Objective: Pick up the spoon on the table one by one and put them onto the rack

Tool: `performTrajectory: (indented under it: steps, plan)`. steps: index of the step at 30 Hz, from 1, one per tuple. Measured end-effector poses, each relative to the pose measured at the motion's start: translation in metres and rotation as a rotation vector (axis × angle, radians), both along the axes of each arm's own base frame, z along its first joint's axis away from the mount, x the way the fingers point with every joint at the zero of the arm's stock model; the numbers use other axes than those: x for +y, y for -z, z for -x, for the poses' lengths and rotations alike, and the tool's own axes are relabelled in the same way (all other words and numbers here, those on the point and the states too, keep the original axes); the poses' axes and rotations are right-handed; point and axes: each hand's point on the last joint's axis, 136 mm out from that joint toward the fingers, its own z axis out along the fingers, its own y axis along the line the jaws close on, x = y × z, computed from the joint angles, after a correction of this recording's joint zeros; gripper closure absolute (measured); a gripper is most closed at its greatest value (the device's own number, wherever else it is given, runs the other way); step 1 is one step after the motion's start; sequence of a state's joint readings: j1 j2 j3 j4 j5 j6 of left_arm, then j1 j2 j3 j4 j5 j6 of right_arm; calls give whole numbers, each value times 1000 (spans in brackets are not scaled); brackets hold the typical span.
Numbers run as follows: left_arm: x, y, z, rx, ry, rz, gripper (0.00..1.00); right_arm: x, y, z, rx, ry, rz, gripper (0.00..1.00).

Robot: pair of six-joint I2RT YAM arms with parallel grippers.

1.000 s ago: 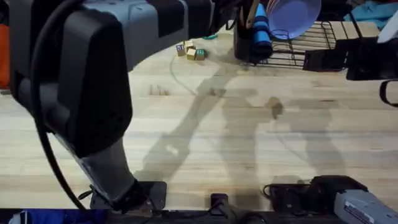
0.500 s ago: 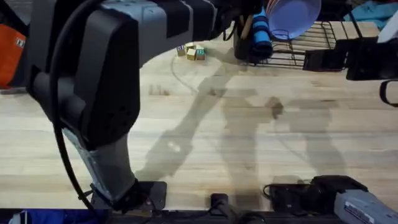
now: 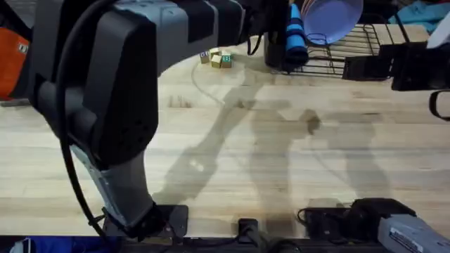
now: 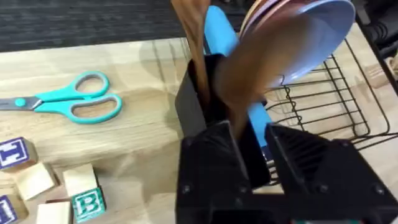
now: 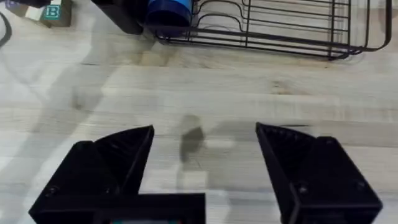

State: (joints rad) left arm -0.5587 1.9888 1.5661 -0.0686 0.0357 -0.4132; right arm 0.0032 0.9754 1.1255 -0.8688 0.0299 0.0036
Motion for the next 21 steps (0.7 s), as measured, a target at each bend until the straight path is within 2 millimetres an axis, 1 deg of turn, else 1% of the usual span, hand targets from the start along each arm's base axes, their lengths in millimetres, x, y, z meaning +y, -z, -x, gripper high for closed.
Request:
performTrajectory:
  steps: [1, 2, 3, 5, 6, 8, 9, 16, 18, 21]
  plan:
    - [0, 1, 0, 2, -2, -2, 768, 0, 0, 0, 0, 0, 0, 6]
    - [0, 1, 0, 4, -4, 2, 679, 0, 0, 0, 0, 0, 0, 6]
    - [1, 1, 0, 4, -6, 2, 647, 0, 0, 0, 0, 0, 0, 6]
    - [1, 1, 0, 4, -6, 2, 622, 0, 0, 0, 0, 0, 0, 6]
    - [1, 0, 0, 4, -6, 1, 584, 0, 0, 0, 0, 0, 0, 6]
    - [1, 1, 0, 3, -5, 0, 435, 0, 0, 0, 0, 0, 0, 6]
    - [1, 1, 0, 2, -4, -2, 382, 0, 0, 0, 0, 0, 0, 6]
    - [1, 1, 0, -20, 15, -36, 184, 0, 0, 0, 0, 0, 0, 6]
    - [7, -4, 5, -8, 16, -52, 164, 0, 0, 0, 0, 0, 0, 6]
    - [18, -19, 12, 0, 10, -63, 128, 0, 0, 0, 1, 0, 0, 6]
